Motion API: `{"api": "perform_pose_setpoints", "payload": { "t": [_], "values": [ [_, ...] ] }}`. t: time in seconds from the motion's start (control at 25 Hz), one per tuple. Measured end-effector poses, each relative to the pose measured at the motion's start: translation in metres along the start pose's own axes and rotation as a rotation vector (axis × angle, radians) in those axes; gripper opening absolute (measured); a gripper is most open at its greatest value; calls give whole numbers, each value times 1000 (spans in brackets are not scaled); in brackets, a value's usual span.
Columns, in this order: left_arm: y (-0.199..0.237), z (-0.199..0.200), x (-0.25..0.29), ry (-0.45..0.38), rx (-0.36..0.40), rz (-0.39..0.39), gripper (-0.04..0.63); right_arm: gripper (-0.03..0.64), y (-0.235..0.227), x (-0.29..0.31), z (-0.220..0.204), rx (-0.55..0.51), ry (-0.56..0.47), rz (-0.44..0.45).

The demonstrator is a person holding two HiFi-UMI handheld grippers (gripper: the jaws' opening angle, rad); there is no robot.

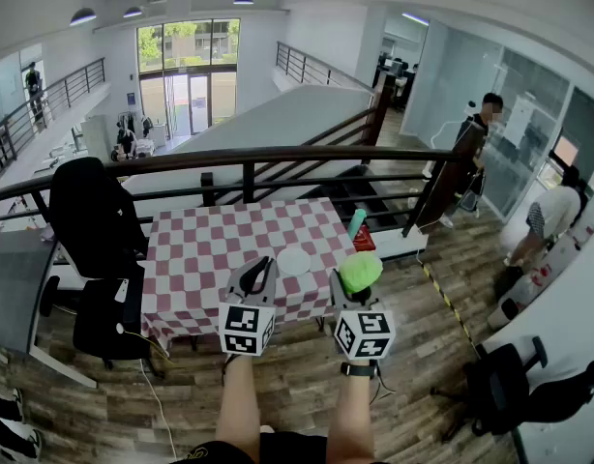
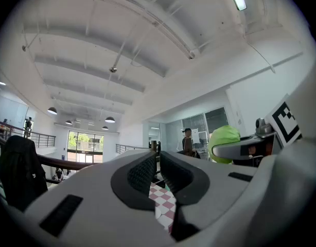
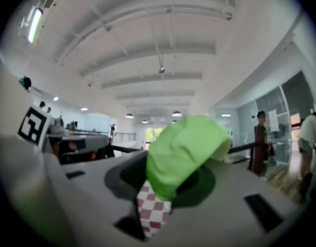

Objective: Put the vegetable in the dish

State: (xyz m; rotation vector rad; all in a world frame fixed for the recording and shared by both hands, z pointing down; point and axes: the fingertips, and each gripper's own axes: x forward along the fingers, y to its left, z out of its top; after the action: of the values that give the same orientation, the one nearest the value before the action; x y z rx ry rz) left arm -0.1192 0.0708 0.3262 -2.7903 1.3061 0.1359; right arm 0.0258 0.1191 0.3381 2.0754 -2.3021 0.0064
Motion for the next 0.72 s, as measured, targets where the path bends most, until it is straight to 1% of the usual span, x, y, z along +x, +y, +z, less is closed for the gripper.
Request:
{"api": "perform_pose_setpoints", "payload": {
  "t": [0.2, 0.36, 0.52, 0.72],
  "values": [
    [12, -19, 12, 22, 0, -24, 44, 127, 12, 21, -17, -12, 20, 14],
    [20, -24, 26, 17, -20, -39, 44, 127, 10, 37, -22, -6, 24, 15],
    [25, -35, 47, 20, -48, -49, 44, 129, 2, 59, -31, 6, 32, 23],
    [30, -51, 82, 49, -33, -56, 44, 129, -20, 99, -43, 59, 41, 31]
  ]
}}
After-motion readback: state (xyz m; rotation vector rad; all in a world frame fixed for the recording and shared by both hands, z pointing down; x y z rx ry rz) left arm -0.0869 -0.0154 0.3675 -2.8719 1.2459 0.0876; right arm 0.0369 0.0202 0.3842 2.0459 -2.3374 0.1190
